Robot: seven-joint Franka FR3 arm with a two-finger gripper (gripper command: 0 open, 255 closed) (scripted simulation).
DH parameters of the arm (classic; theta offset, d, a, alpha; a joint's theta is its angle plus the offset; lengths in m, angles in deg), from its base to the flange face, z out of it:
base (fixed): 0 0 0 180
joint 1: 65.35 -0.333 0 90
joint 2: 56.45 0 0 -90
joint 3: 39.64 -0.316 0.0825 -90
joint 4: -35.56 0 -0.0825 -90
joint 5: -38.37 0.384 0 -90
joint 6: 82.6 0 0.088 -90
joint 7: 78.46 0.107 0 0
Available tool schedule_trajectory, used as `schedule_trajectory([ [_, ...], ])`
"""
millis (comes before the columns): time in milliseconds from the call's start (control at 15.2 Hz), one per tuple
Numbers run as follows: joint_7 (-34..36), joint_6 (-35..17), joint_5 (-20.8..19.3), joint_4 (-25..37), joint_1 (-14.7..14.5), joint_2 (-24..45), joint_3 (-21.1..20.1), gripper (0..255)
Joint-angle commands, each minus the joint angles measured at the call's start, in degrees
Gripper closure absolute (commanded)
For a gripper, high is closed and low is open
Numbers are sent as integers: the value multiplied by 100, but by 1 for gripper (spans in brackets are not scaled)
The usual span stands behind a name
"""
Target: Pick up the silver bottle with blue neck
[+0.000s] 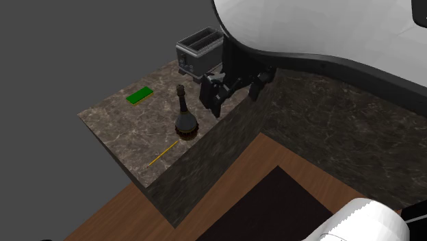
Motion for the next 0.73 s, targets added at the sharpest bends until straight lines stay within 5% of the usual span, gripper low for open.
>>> schedule_trajectory([
  [0, 0, 0, 0, 0, 0, 0, 0, 0],
  [660, -478, -1213, -77, 748, -63, 2145, 292, 0],
])
